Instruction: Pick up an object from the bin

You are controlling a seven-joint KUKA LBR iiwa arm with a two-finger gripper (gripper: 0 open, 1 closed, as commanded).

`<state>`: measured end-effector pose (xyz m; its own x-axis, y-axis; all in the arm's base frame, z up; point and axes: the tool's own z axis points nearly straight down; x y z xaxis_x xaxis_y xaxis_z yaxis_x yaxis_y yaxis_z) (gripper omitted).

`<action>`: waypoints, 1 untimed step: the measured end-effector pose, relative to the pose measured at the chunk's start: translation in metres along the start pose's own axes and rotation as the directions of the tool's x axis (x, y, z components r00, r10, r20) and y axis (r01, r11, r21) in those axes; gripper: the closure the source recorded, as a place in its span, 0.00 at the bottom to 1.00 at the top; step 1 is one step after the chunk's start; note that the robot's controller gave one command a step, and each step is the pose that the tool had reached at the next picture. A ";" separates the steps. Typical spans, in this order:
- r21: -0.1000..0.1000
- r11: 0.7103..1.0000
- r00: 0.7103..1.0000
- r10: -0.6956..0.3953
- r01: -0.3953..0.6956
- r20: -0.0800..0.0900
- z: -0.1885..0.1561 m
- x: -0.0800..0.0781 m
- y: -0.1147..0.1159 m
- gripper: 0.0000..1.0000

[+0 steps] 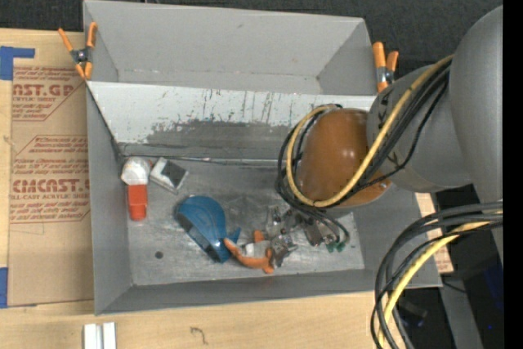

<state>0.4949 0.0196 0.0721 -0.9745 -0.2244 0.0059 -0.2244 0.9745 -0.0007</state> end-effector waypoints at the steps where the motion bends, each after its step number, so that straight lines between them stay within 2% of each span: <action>1: 0.002 0.998 0.998 0.064 -0.064 0.012 -0.159 0.017 -0.082 1.00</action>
Offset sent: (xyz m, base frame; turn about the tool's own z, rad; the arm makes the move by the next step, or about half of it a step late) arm 0.0000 0.0000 0.0000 0.0000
